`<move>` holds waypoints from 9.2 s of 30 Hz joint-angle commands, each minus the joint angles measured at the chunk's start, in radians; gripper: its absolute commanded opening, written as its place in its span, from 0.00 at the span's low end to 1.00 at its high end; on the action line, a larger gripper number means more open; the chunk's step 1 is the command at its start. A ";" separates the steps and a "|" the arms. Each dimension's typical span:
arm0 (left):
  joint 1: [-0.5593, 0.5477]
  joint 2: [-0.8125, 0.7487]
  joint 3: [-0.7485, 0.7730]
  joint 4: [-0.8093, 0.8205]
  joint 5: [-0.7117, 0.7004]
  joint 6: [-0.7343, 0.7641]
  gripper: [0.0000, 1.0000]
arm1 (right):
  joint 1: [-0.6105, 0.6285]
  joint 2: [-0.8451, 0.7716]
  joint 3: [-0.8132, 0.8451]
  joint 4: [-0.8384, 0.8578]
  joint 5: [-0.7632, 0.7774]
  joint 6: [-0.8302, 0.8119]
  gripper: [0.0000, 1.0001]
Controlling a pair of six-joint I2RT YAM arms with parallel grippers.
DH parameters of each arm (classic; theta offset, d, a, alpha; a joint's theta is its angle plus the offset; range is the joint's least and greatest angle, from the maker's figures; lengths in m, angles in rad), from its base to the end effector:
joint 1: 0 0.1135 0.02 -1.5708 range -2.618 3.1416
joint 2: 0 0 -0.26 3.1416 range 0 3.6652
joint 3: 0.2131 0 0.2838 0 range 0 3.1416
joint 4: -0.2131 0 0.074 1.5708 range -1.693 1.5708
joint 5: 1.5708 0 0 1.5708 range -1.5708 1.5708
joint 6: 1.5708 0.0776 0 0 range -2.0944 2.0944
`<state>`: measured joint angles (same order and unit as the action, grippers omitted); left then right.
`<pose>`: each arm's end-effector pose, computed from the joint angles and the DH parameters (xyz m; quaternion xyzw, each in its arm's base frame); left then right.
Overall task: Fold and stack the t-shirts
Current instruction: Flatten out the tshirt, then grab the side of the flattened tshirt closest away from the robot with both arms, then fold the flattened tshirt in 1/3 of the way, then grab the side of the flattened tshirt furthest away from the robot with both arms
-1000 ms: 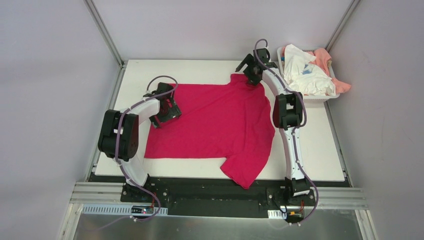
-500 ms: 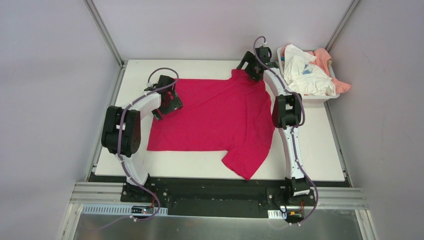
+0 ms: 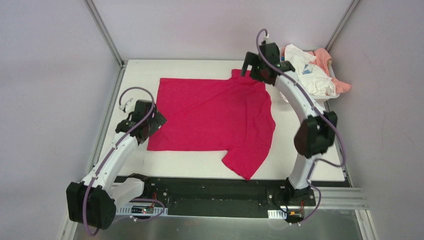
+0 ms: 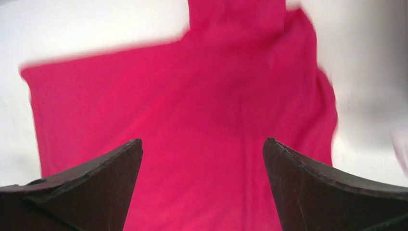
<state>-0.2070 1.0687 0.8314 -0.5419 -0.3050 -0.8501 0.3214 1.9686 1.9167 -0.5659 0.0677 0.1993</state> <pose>0.2826 -0.0355 0.2305 -0.3438 0.8467 -0.0711 0.3998 0.4991 0.1606 0.3110 -0.0387 0.8874 0.0889 0.4507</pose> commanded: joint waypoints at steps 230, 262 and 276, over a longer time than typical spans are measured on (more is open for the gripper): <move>0.096 0.452 0.125 0.132 0.190 0.095 0.99 | 0.216 0.036 -0.254 0.047 -0.013 0.208 0.99; 0.101 0.500 0.030 0.117 0.151 0.082 0.99 | -0.102 -0.407 -1.093 0.163 -0.005 0.287 0.99; 0.088 0.003 -0.305 -0.042 0.274 -0.031 0.99 | -0.098 -0.867 -1.361 -0.010 -0.196 0.320 0.99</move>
<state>-0.1165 1.1797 0.5869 -0.4232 -0.0872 -0.8345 0.2260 1.2072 0.6048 -0.4015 -0.0849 0.4976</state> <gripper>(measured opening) 0.990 0.993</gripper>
